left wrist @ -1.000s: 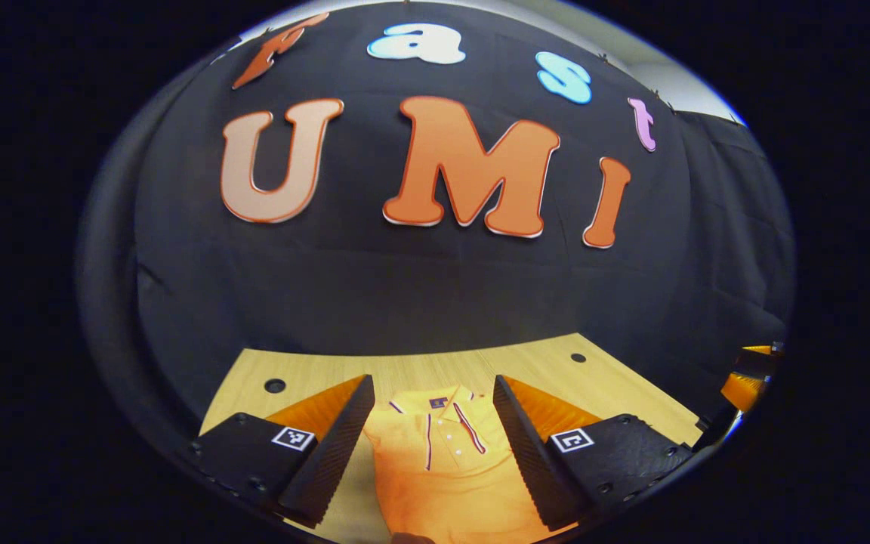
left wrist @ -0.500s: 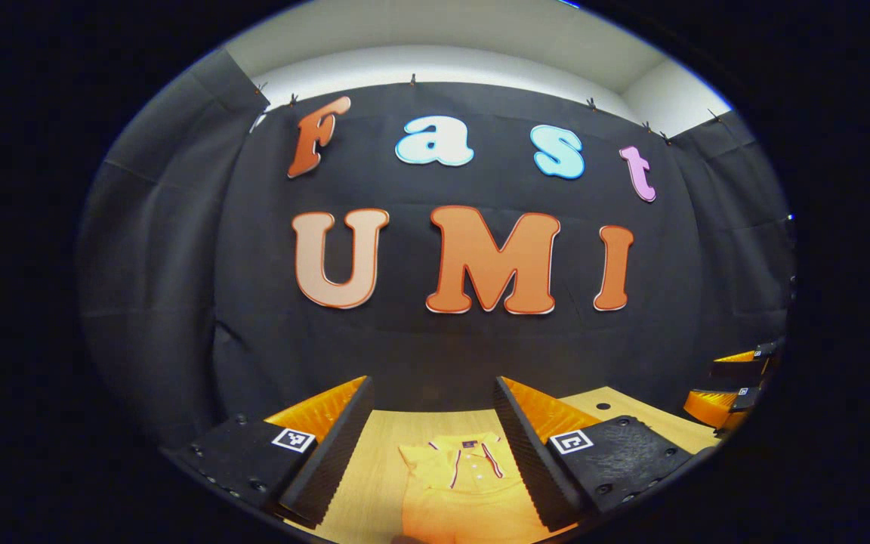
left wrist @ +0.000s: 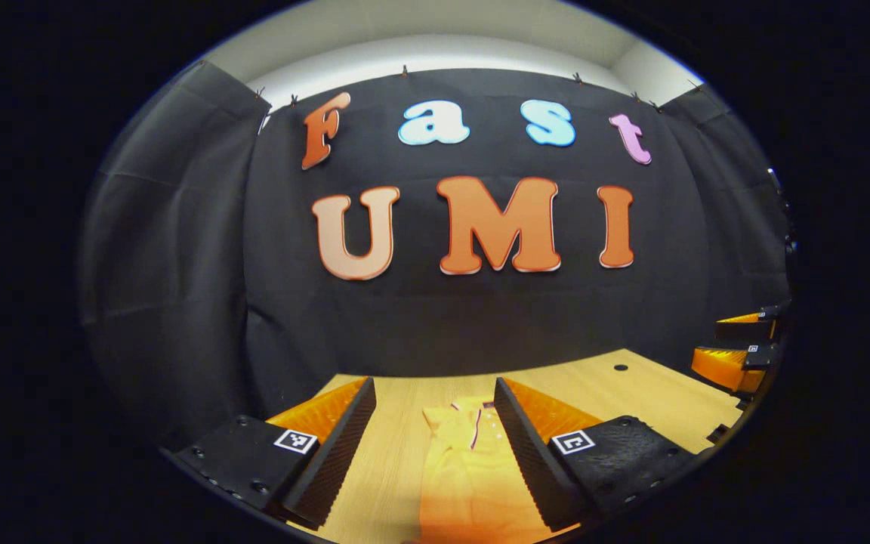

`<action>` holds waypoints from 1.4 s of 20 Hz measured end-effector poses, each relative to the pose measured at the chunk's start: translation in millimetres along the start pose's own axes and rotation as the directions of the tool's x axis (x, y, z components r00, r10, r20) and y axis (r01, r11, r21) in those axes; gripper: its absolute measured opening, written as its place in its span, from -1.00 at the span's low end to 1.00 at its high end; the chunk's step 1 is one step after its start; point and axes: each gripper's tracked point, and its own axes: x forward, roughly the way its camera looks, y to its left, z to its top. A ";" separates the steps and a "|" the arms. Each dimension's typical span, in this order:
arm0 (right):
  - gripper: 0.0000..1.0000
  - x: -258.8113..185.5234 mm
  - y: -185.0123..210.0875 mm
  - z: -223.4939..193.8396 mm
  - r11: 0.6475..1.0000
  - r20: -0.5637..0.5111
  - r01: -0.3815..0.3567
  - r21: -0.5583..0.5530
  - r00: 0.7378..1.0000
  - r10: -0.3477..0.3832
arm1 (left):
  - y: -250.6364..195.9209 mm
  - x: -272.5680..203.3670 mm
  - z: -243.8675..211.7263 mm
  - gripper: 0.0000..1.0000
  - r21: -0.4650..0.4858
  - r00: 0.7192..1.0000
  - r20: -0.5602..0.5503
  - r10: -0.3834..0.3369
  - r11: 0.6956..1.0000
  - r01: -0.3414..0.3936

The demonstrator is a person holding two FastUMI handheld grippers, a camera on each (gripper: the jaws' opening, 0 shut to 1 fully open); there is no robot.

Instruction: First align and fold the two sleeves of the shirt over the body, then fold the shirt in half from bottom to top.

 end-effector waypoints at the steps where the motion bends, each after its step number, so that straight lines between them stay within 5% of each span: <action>1: 0.96 -0.6 -0.5 -10.9 1.000 -0.027 -0.001 -0.002 1.000 0.001 | 2.2 0.3 -11.4 0.94 -0.003 1.000 -0.030 0.004 1.000 -0.004; 6: 0.97 -0.5 2.0 -78.3 0.999 -0.223 -0.022 0.045 0.974 0.032 | 0.3 2.2 -79.6 0.94 -0.001 0.974 -0.228 -0.005 1.000 0.005; 9: 0.97 -3.9 10.5 -116.3 0.996 -0.338 -0.044 0.079 0.939 0.068 | 1.2 -7.1 -122.9 0.94 -0.023 0.932 -0.362 -0.013 1.000 0.005; 20: 0.99 -20.8 28.4 -229.9 0.992 -0.675 -0.043 0.117 0.729 0.112 | 0.1 -31.1 -260.8 0.95 -0.080 0.712 -0.699 -0.062 0.997 0.009; 22: 0.99 -33.2 35.5 -250.4 0.988 -0.734 -0.040 0.147 0.665 0.136 | -4.7 -23.0 -280.1 0.96 -0.105 0.672 -0.736 -0.075 0.994 -0.005; 28: 0.99 -39.4 41.0 -277.7 0.988 -0.787 -0.022 0.155 0.602 0.137 | -5.7 -31.4 -316.6 0.97 -0.119 0.567 -0.819 -0.082 0.993 -0.028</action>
